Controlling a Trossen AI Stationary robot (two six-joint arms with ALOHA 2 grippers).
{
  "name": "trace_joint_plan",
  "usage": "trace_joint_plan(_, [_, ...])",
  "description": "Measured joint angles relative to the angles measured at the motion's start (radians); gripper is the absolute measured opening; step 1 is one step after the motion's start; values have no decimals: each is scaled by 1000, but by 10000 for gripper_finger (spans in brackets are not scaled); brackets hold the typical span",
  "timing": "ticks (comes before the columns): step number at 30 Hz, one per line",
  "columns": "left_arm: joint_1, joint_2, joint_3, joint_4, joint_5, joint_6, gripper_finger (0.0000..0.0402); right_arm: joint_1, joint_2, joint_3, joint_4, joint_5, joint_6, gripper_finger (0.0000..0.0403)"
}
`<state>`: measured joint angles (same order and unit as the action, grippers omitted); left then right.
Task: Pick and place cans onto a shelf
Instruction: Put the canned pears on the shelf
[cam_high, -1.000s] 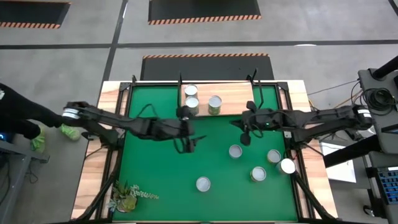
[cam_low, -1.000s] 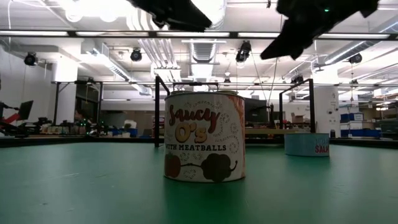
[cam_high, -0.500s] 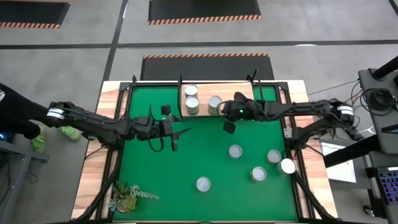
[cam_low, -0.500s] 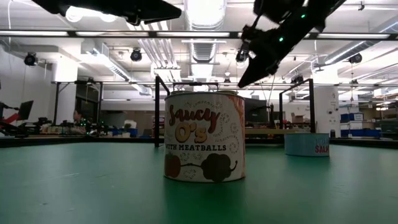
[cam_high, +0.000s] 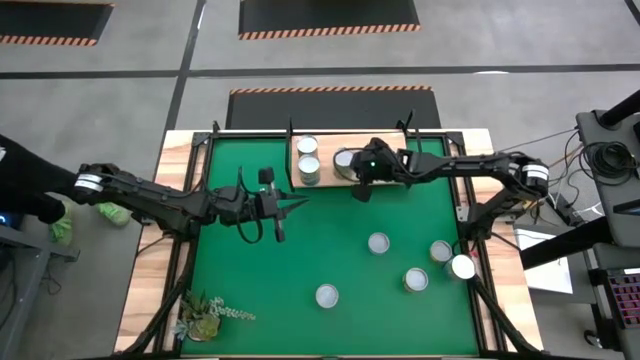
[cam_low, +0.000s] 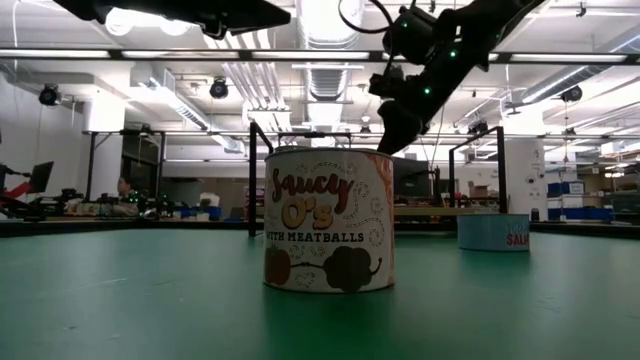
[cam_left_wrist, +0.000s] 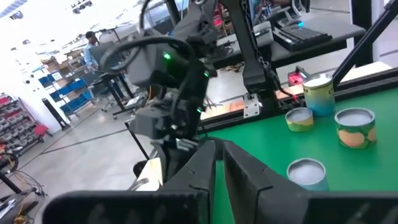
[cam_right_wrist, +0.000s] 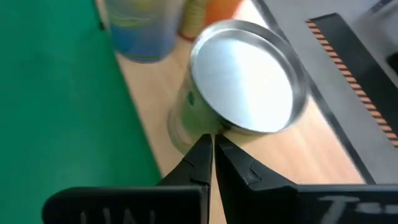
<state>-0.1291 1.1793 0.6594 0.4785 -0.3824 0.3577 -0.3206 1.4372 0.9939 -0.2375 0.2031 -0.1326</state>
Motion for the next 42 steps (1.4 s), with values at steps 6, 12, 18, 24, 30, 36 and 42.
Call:
trace_joint_plan(6, [0,0,0,0,0,-7,10,-25,-10,0,10,0,-12,9])
trace_joint_plan(12, [0,1,0,-1,0,-8,8,-22,-10,0,-13,-1,5,9])
trace_joint_plan(18, [0,1,0,-3,0,-8,8,-25,13,-7,21,0,3,9])
trace_joint_plan(24, [0,1,0,-4,0,-8,8,-60,64,-3,124,8,-36,9])
trace_joint_plan(30, [0,2,0,-10,-1,-8,8,-70,64,-1,84,-19,1,9])
trace_joint_plan(36, [0,9,0,-10,-1,-7,8,-62,82,0,146,-237,17,9])
trace_joint_plan(42, [0,9,0,-9,-1,-5,8,-73,143,0,241,-164,-16,9])
